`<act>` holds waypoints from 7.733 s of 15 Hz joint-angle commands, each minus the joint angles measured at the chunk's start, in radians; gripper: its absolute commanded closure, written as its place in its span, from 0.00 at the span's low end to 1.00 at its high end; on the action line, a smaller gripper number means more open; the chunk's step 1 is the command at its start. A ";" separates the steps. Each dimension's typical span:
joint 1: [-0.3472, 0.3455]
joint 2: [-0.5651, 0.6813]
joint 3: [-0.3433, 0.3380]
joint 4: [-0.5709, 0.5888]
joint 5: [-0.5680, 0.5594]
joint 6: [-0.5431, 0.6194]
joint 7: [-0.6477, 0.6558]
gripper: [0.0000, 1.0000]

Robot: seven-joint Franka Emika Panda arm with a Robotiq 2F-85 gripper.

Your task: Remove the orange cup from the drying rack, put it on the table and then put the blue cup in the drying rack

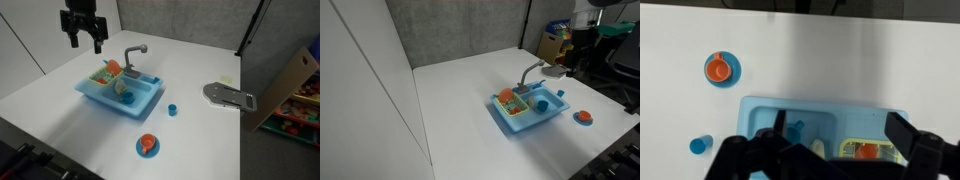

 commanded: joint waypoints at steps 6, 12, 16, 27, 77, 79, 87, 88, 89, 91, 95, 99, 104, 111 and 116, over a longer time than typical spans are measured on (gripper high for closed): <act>0.065 0.178 0.043 0.158 -0.009 0.078 0.104 0.00; 0.118 0.214 0.042 0.124 -0.030 0.264 0.226 0.00; 0.138 0.242 0.036 0.106 -0.033 0.352 0.298 0.00; 0.157 0.307 0.011 0.036 -0.017 0.528 0.416 0.00; 0.234 0.595 -0.009 0.115 -0.034 0.850 0.304 0.00; 0.233 0.604 -0.007 0.122 -0.033 0.853 0.298 0.00; 0.254 0.629 -0.011 0.135 -0.038 0.850 0.294 0.00; 0.254 0.628 -0.010 0.135 -0.035 0.846 0.295 0.20; 0.255 0.626 -0.011 0.135 -0.034 0.844 0.298 0.27; 0.251 0.621 -0.011 0.134 -0.029 0.839 0.300 0.44; 0.247 0.603 -0.020 0.133 -0.026 0.830 0.305 0.75; 0.243 0.579 -0.026 0.131 -0.024 0.827 0.306 0.84; 0.232 0.540 -0.027 0.123 -0.021 0.824 0.303 0.84; 0.195 0.468 -0.033 0.098 -0.015 0.793 0.298 0.84; 0.153 0.371 -0.034 0.049 -0.013 0.708 0.289 0.84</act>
